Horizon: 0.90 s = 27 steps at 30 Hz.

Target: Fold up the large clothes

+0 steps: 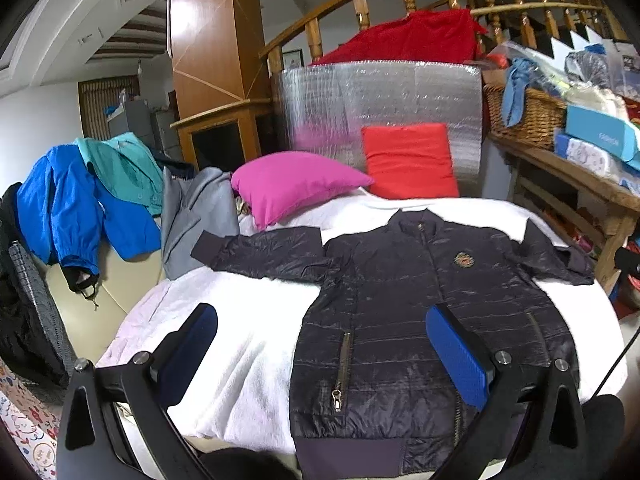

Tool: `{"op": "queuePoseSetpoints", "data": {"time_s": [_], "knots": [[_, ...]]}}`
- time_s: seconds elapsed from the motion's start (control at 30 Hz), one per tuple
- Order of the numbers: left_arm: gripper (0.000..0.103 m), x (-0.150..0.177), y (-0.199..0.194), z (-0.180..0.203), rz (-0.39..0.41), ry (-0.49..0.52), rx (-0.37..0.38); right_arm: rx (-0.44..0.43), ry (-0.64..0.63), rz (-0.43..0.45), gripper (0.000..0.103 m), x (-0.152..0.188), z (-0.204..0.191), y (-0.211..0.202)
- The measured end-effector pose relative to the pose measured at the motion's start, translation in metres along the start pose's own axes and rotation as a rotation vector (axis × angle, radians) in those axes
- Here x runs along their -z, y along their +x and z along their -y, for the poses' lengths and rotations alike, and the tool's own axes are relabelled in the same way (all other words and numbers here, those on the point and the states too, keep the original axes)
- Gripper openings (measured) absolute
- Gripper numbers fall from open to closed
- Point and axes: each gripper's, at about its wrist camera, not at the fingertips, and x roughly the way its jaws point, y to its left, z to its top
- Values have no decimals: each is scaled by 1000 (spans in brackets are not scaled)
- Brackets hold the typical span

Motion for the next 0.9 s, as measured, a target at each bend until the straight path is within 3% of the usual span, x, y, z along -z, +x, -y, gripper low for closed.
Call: {"op": "queuePoseSetpoints", "data": {"time_s": [0.4, 0.57, 0.9], "knots": [[103, -24, 110, 9, -74, -30, -18, 33, 211, -150, 103, -29, 63, 164], [103, -36, 154, 17, -93, -37, -29, 33, 387, -205, 103, -31, 114, 231], [103, -45, 241, 52, -165, -30, -33, -42, 732, -277, 103, -8, 203, 323]]}}
